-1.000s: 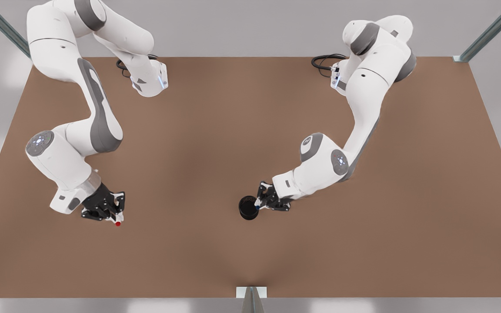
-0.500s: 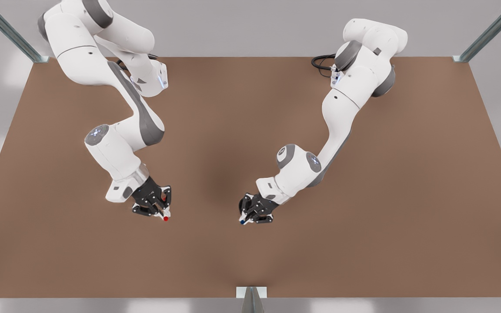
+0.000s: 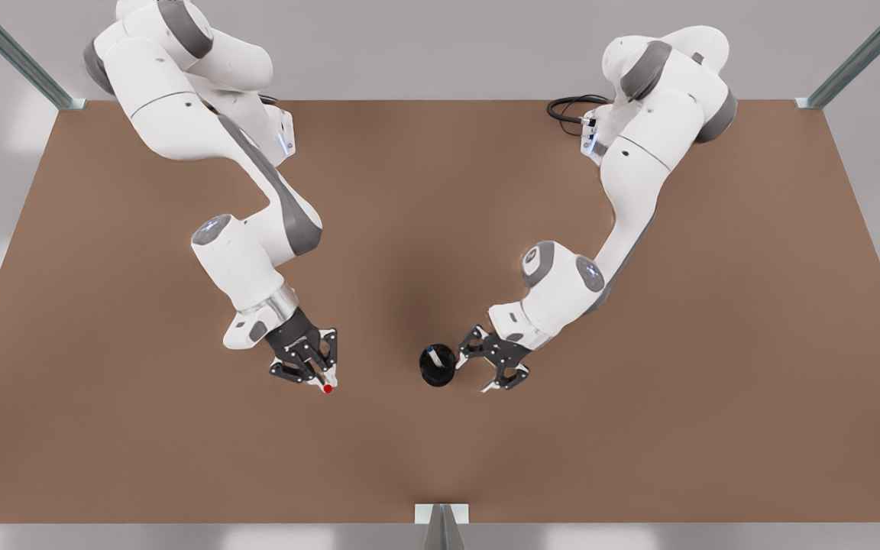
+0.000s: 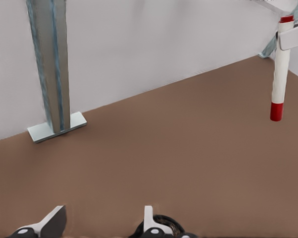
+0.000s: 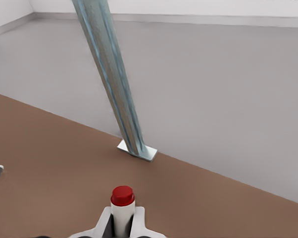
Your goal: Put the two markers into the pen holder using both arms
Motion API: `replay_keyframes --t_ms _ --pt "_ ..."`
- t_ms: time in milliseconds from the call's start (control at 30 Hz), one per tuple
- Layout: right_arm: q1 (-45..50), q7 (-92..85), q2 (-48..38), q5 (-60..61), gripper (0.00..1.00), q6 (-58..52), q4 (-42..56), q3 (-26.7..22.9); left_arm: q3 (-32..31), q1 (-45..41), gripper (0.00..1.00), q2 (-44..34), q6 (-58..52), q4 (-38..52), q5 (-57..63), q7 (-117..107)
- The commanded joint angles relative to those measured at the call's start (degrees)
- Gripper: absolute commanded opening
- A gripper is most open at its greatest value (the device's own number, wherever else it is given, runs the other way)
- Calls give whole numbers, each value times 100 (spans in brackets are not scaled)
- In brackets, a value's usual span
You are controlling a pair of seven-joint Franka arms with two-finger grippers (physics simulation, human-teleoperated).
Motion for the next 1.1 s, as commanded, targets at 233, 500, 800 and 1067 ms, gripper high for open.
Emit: replay_keyframes --t_ms 233,500,800,1067 --pt "4428 3412 585 -17 21 393 834 -3778 -175 2207 100 -947 -7129 1233 2473 -874" --pt "4604 3580 2345 -25 21 -3 3201 -4024 404 1936 100 -2257 -7517 1260 2342 -4825" --pt "4930 3580 2441 -17 21 1228 2331 -4349 2233 660 100 -3101 -6937 223 1269 -4333" --pt "5097 3572 2072 -17 35 2009 1259 -4499 2216 660 100 -3110 -7025 223 1269 -4324"
